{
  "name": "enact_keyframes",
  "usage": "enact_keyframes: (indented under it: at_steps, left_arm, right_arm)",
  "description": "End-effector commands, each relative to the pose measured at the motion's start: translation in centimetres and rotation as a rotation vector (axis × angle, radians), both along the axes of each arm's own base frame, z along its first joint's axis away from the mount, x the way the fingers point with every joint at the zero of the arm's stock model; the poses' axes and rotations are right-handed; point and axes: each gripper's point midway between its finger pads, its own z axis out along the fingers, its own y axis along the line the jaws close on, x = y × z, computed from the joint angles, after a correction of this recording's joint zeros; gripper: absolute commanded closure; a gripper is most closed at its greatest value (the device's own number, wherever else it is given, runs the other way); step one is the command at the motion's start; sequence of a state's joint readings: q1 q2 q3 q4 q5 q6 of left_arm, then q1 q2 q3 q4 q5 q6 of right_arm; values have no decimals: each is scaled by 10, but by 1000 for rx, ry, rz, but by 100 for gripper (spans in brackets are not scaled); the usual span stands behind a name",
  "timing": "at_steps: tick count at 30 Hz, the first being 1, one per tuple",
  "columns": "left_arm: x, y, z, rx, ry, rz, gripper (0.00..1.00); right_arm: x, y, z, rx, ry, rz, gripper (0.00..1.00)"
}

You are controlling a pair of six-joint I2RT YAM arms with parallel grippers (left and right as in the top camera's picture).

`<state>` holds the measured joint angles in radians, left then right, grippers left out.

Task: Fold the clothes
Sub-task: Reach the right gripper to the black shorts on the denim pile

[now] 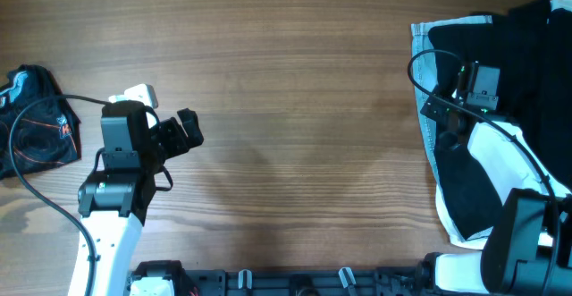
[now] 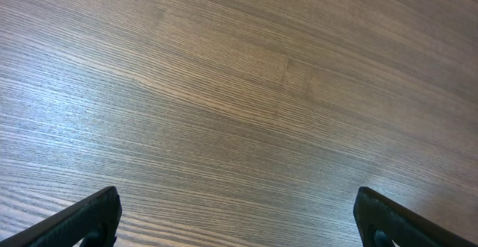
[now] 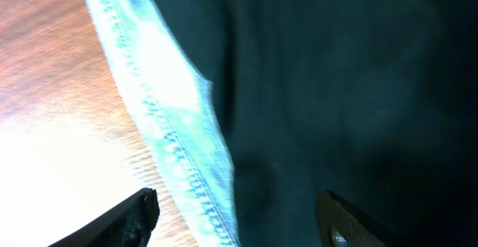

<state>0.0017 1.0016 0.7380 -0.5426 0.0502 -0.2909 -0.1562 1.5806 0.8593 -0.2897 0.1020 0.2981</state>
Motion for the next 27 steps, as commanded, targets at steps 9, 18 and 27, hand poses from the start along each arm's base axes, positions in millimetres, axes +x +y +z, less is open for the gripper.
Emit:
enact_keyframes:
  at_steps: [9,18,27]
  left_arm:
    - [4,-3,7,-13,-17,-4,0]
    - [4,-3,7,-13,-17,-4,0]
    - [4,-3,8,-13,-19,-4,0]
  right_arm:
    - [-10,-8,-42,-11,123,-54,43]
    - [-8,-12,-31,-36,102,-66,96]
    - [19,145,128,282,-263,571,96]
